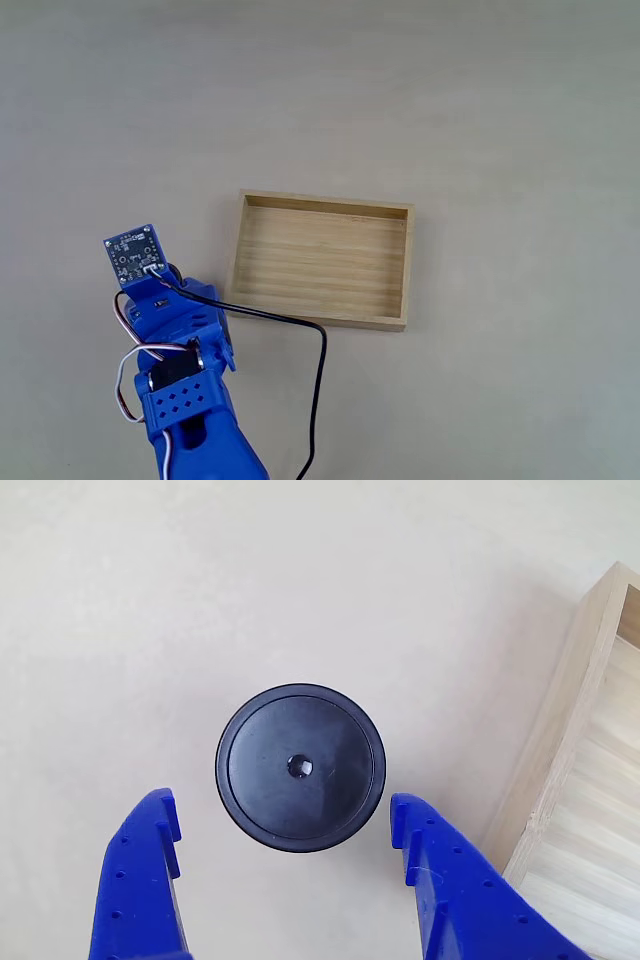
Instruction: Place the black cylinder in the wooden box then return to rest.
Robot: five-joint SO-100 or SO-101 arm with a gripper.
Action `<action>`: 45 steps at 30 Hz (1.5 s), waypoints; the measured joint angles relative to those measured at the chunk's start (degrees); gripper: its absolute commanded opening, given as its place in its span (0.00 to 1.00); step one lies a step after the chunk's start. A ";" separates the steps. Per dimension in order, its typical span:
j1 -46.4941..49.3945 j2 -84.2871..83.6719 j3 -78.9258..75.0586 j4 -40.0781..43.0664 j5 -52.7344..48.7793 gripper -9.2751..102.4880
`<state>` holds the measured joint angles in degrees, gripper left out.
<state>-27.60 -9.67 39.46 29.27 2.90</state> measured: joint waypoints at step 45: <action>0.00 6.06 -5.36 -0.44 0.00 0.26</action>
<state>-27.60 -3.60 34.10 28.83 2.90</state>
